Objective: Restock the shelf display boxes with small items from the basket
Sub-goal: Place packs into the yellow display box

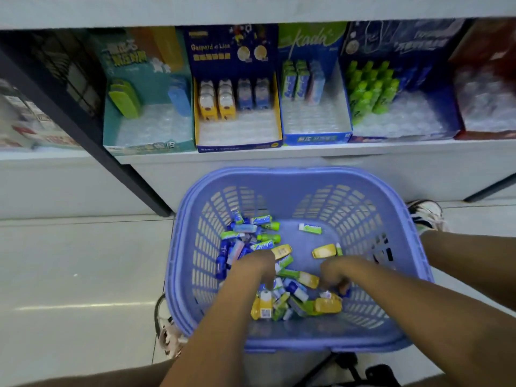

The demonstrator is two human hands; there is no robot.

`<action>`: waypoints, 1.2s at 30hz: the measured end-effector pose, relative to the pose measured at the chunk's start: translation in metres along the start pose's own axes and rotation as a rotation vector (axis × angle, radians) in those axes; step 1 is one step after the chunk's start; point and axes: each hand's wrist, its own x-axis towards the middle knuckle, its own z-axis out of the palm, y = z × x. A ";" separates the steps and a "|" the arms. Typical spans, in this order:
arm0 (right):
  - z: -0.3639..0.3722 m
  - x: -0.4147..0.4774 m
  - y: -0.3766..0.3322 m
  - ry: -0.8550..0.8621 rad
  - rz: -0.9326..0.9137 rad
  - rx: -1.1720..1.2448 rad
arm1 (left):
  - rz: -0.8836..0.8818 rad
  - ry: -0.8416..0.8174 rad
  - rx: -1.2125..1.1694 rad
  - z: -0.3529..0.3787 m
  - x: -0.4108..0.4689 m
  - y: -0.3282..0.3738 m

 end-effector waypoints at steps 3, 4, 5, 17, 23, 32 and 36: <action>0.008 0.009 -0.002 0.013 -0.048 0.000 | -0.065 -0.093 -0.068 0.015 0.002 -0.009; 0.010 0.011 -0.003 0.032 -0.049 -0.024 | -0.079 -0.104 -0.100 0.018 0.002 -0.011; 0.011 0.014 -0.004 0.057 -0.039 -0.057 | -0.090 -0.112 -0.137 0.019 0.003 -0.012; -0.032 -0.012 -0.002 0.169 -0.161 0.056 | 0.016 -0.147 -0.522 0.015 0.018 -0.022; -0.113 -0.094 -0.009 0.505 -0.478 0.680 | 0.248 0.053 -1.174 -0.038 -0.022 -0.029; -0.190 -0.178 -0.057 1.231 -0.868 0.976 | 0.487 0.438 -1.807 -0.107 -0.085 -0.059; -0.224 -0.166 -0.090 1.492 -0.785 0.813 | 0.470 0.655 -1.880 -0.113 -0.091 -0.067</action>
